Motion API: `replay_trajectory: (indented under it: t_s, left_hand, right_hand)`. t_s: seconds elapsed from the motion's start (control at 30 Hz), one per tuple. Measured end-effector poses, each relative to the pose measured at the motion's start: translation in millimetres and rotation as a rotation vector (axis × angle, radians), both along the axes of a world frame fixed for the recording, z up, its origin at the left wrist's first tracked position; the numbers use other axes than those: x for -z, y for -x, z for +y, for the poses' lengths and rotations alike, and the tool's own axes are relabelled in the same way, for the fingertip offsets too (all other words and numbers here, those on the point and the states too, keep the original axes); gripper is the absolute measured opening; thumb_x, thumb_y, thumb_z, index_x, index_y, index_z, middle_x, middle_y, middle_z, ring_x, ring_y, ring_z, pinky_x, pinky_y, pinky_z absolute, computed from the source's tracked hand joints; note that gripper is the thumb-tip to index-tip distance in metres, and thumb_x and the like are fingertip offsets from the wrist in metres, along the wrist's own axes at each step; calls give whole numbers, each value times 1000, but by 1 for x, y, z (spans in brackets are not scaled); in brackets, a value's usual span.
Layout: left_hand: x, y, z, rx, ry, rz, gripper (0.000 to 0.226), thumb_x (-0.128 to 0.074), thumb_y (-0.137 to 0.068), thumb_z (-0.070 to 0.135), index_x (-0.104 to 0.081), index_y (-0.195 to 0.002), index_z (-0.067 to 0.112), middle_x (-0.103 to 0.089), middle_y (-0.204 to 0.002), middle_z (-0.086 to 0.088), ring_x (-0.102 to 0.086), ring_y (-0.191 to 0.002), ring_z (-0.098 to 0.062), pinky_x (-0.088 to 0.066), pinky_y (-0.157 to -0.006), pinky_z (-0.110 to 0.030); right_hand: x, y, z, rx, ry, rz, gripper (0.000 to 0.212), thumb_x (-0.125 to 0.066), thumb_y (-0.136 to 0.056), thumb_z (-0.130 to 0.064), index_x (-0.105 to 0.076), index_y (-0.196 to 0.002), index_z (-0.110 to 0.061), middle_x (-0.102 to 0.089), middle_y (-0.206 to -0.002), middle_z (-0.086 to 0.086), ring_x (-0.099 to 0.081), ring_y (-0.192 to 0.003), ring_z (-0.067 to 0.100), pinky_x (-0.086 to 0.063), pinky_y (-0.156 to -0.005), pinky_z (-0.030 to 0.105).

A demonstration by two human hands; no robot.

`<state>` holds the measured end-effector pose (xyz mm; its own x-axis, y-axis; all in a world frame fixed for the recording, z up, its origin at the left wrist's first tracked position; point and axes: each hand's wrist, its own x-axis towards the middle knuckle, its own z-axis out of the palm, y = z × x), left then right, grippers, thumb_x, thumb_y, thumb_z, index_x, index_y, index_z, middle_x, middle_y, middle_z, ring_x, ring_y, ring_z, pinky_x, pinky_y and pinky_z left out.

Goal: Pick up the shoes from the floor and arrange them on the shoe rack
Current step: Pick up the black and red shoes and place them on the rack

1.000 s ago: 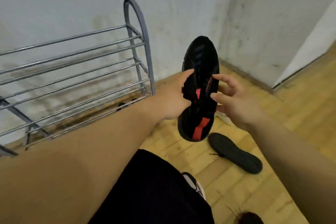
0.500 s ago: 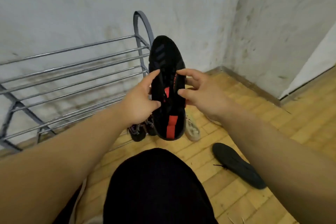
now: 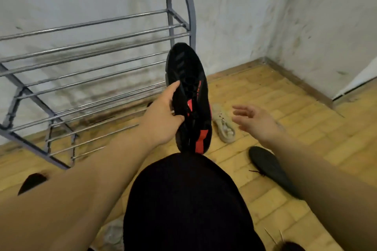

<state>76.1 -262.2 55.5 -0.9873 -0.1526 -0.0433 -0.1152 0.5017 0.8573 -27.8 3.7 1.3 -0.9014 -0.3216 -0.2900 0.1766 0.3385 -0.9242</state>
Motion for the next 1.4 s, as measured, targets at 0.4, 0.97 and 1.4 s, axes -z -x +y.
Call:
replay_trajectory:
  t_s: [0.4, 0.97, 1.4]
  left_hand:
    - [22, 49, 81, 167, 50, -88, 97, -74, -93, 5, -19, -161, 47, -58, -145, 10, -62, -127, -24, -53, -105, -36]
    - [42, 72, 105, -9, -76, -185, 99, -79, -88, 6, -25, -153, 57, -60, -118, 29, -75, -96, -26, -64, -80, -43]
    - [40, 59, 93, -6, -119, -211, 99, -74, -91, 2, -22, -158, 51, -58, -145, 7, -71, -109, -16, -64, -83, -41]
  right_hand:
    - [213, 3, 182, -146, -956, -179, 91, -80, -70, -55, -39, -149, -35, -51, -141, 2, -55, -119, 27, -52, -98, 42]
    - [223, 1, 163, 206, 169, -665, 67, -67, -94, -48, -31, -149, -62, -61, -141, 8, -68, -118, 34, -52, -101, 60]
    - [221, -15, 167, 386, 72, -632, 80, -62, -102, -26, -13, -158, -55, -54, -147, 7, -66, -118, 33, -53, -101, 58]
